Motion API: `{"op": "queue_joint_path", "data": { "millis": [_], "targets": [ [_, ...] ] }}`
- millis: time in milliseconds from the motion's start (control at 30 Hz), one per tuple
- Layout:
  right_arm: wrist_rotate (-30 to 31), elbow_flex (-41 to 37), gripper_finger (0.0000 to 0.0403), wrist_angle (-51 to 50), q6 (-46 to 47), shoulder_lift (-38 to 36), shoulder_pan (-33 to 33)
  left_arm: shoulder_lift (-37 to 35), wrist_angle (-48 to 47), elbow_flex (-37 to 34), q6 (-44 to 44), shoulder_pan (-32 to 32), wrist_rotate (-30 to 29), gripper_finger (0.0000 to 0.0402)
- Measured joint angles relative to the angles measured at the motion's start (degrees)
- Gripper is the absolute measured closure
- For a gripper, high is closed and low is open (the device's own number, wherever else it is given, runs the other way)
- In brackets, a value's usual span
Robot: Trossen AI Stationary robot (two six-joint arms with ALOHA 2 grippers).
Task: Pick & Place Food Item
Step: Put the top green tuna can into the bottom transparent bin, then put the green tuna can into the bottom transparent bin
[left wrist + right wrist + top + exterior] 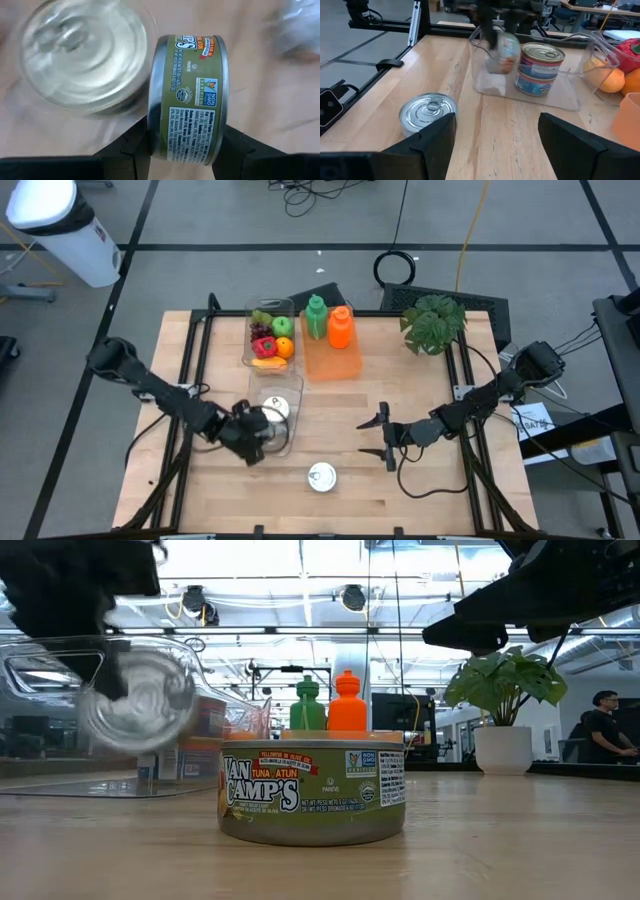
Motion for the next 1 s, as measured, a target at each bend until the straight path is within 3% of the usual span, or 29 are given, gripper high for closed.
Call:
{"op": "queue_joint_path", "data": {
  "millis": [300,533,700,1000],
  "targets": [
    [0.00,0.00,0.0138,0.00,0.00,0.00,0.00,-0.58,0.95,-3.12,0.94,8.12,7.28,0.0237],
    [0.00,0.00,0.0138,0.00,0.00,0.00,0.00,-0.58,2.11,-3.14,0.24,11.06,8.47,0.0076],
    [0.00,0.00,0.0138,0.00,0.00,0.00,0.00,-0.58,2.24,-3.14,0.72,11.62,8.50,0.0012],
    [0.00,0.00,0.0138,0.00,0.00,0.00,0.00,-0.64,1.99,-1.89,2.21,11.52,15.55,0.0042]
  ]
}}
